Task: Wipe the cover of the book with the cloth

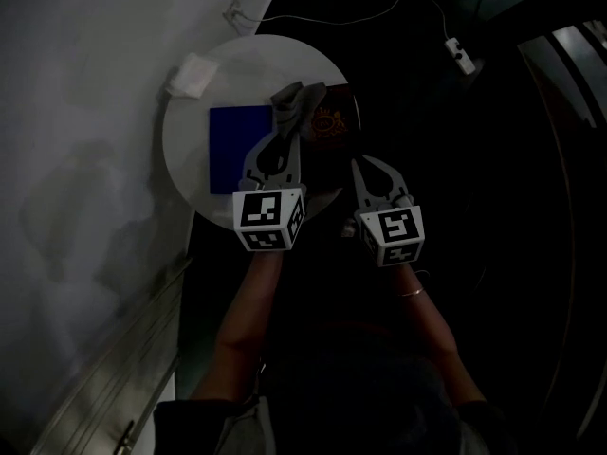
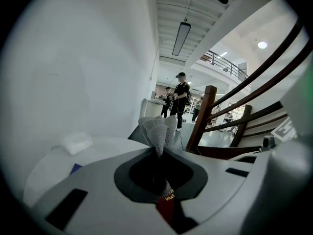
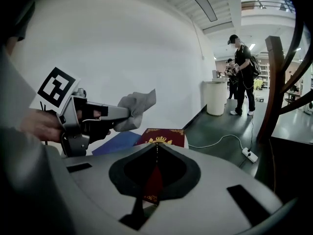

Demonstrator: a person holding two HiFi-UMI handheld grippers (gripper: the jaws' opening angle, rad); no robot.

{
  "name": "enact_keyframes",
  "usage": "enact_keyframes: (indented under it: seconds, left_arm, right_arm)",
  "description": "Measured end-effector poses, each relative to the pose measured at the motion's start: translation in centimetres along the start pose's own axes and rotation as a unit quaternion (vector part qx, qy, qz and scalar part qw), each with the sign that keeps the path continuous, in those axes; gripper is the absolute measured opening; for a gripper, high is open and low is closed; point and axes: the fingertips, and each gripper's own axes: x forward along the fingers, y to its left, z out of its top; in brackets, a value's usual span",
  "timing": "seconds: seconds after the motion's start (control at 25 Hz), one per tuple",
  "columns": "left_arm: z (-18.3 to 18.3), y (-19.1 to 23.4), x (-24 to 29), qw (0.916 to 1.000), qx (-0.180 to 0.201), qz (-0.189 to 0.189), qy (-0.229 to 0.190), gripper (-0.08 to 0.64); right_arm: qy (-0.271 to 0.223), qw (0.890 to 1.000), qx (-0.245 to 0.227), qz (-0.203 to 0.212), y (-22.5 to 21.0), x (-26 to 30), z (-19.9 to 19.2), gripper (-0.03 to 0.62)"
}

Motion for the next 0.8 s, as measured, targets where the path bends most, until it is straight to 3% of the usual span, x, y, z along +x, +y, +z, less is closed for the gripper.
enact_keyframes:
  seconds: [0.48, 0.8]
  left_arm:
    - [-2.3, -2.6, 6.2, 0.9964, -0.001, -0.064, 0.055, 0.034]
    - [-3.2, -5.0, 10.2, 0.9897, 0.002, -0.109, 0.093, 0.034]
  right_arm:
    - [0.039, 0.999, 0.010, -0.023, -1.1, 2.8, -2.1, 0.029]
    - [0.061, 0.998, 0.017, -0.031, -1.6, 3.7, -3.2, 0.029]
